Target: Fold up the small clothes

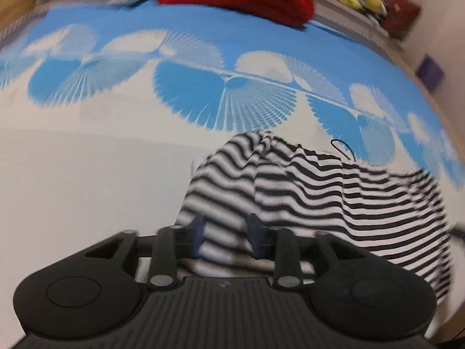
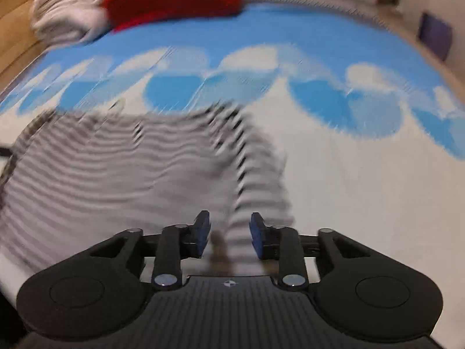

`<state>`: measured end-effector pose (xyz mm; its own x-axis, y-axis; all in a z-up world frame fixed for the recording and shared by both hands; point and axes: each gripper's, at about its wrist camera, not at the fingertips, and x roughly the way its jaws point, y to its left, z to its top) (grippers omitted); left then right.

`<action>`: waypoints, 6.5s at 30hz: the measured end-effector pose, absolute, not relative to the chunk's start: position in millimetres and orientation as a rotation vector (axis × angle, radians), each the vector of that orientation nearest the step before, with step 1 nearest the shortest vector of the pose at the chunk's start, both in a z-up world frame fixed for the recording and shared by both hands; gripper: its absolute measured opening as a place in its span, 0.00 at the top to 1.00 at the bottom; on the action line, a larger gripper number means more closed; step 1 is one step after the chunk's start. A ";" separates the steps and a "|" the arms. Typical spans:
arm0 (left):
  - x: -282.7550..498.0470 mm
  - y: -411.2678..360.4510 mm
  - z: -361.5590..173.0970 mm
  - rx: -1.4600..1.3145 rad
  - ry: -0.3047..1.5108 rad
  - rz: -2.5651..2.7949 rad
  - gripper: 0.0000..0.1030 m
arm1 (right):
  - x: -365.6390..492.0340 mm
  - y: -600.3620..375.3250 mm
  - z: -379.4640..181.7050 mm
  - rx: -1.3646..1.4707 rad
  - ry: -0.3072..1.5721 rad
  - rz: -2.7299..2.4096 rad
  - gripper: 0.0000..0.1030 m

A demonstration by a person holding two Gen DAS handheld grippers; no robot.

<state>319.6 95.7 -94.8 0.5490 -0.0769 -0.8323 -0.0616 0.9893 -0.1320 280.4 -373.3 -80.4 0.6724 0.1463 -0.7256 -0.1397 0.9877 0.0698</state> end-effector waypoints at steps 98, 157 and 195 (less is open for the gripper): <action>171.7 190.2 16.6 -0.151 0.739 0.046 0.44 | 122.3 -34.6 -56.8 -0.371 0.575 0.868 0.63; 342.1 160.6 -58.5 -0.592 0.984 -0.147 0.88 | 169.2 -122.6 -2.6 0.274 0.563 0.807 0.94; 284.6 -82.3 -85.9 0.115 1.178 -0.846 0.54 | 250.1 -413.5 -75.2 0.637 0.940 0.357 0.98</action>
<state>284.6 -82.3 -85.9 0.1212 -0.5206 -0.8451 0.6343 0.6955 -0.3375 250.1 -413.5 -75.2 0.5513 0.5444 -0.6322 -0.0131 0.7633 0.6459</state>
